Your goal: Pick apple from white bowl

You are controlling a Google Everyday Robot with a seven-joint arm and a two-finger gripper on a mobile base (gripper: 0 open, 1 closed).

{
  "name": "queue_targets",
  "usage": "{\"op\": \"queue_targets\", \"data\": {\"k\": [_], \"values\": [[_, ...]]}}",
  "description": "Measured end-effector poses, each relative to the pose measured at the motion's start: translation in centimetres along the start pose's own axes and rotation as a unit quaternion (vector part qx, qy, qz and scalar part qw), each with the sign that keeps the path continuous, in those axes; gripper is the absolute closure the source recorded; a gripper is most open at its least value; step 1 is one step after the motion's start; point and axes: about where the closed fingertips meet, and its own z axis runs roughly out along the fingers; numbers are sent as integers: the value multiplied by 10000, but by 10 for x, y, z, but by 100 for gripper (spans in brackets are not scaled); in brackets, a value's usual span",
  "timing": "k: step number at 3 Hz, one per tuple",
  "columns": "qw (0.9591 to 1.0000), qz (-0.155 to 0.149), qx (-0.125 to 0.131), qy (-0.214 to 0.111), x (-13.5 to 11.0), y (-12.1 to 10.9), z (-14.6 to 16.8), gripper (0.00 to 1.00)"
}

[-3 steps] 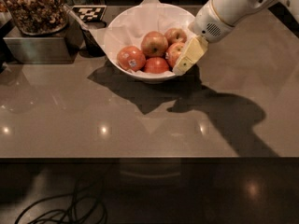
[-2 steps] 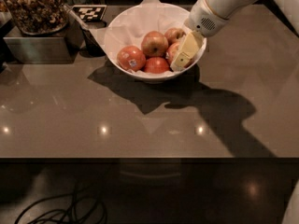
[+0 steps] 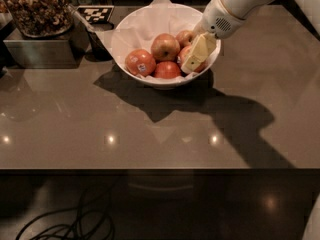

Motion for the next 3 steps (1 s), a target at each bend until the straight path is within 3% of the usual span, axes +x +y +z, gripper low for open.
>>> {"op": "queue_targets", "data": {"k": [1, 2, 3], "values": [[10000, 0, 0, 0, 0, 0, 0, 34], [10000, 55, -26, 4, 3, -1, 6, 24], [9998, 168, -124, 30, 11, -1, 17, 22]]}}
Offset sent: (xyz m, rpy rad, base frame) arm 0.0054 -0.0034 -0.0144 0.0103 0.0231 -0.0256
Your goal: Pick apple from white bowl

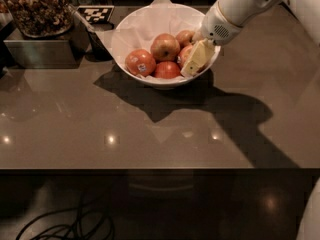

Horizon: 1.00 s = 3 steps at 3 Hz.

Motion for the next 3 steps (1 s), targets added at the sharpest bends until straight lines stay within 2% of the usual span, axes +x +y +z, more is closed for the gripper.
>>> {"op": "queue_targets", "data": {"k": [1, 2, 3], "values": [[9999, 104, -134, 29, 9, 2, 11, 15], [9999, 104, -134, 29, 7, 2, 8, 33], [9998, 171, -14, -48, 13, 1, 9, 57]]}}
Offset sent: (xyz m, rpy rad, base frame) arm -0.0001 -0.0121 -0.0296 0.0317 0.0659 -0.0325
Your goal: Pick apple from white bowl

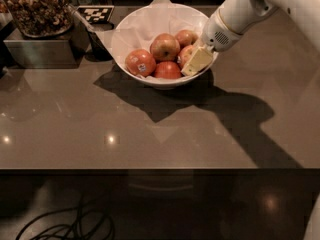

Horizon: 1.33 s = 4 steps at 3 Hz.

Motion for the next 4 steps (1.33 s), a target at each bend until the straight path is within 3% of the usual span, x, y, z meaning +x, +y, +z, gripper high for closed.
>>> {"op": "queue_targets", "data": {"k": [2, 3, 4], "values": [[9995, -30, 217, -240, 3, 3, -17, 100], [9972, -445, 22, -600, -14, 13, -48, 100], [9916, -1063, -156, -725, -41, 23, -84, 100]]}}
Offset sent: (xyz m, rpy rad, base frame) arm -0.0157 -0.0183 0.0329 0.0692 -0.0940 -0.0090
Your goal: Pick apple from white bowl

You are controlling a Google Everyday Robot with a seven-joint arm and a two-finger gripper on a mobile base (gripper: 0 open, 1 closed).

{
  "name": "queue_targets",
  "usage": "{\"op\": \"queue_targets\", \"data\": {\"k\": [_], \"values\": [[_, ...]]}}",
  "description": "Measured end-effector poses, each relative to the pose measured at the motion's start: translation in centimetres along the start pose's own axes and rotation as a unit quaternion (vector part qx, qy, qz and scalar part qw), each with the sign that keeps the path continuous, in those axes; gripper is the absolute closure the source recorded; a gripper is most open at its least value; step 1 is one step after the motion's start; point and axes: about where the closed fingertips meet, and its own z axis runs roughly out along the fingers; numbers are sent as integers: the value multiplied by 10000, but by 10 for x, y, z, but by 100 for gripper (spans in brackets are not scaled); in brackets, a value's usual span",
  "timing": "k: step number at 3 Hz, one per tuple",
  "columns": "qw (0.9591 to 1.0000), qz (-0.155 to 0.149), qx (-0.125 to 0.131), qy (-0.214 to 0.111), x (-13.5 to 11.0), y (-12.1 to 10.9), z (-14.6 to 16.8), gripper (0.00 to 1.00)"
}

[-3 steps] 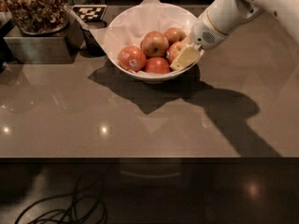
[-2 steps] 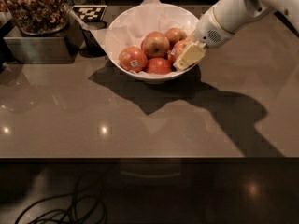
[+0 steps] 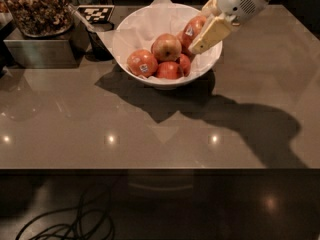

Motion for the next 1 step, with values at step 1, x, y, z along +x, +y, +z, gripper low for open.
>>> {"op": "queue_targets", "data": {"k": [1], "values": [[9974, -591, -405, 0, -33, 1, 1, 100]]}}
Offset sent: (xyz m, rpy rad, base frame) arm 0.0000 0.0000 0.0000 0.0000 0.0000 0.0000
